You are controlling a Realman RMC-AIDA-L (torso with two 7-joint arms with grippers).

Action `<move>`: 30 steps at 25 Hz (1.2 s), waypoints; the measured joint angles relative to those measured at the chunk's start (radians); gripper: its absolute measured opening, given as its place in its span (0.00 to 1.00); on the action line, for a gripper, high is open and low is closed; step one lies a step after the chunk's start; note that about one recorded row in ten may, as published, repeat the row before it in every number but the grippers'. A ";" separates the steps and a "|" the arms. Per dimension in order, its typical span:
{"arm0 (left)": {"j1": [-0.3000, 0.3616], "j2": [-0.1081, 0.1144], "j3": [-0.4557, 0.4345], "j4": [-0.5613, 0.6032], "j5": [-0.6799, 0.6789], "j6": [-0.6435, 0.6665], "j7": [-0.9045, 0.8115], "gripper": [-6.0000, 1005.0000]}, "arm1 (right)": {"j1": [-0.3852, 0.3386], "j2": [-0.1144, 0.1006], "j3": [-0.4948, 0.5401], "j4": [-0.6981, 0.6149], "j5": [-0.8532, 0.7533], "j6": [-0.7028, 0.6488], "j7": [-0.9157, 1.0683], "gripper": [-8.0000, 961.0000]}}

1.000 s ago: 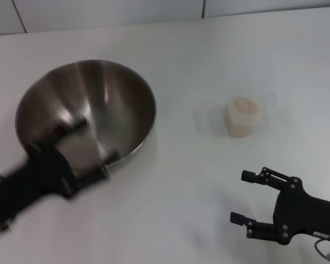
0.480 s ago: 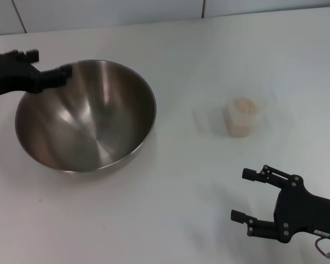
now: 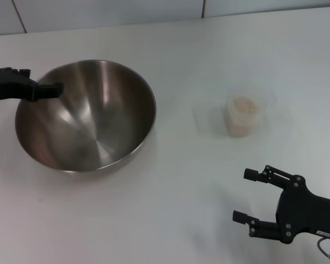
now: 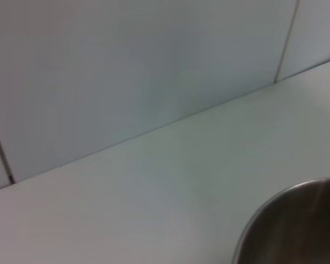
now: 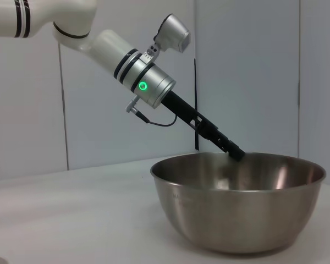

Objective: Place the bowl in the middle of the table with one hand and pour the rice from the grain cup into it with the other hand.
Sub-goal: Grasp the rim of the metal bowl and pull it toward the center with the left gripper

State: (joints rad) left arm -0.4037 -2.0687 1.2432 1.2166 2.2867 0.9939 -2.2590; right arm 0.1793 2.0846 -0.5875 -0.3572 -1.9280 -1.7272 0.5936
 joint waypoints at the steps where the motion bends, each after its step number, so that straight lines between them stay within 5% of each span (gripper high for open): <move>1: 0.000 0.000 0.000 0.000 0.000 0.000 0.000 0.77 | 0.000 0.000 0.000 0.000 0.000 0.000 0.000 0.86; 26: -0.046 0.003 -0.019 -0.027 0.133 0.110 -0.076 0.73 | 0.010 0.000 0.000 0.000 -0.005 0.000 0.000 0.86; 30: -0.051 0.004 -0.022 -0.026 0.133 0.115 -0.077 0.64 | 0.012 0.000 0.000 0.000 -0.005 0.000 0.000 0.86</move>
State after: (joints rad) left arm -0.4552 -2.0648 1.2209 1.1903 2.4197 1.1087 -2.3357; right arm 0.1915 2.0847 -0.5875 -0.3574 -1.9330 -1.7272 0.5936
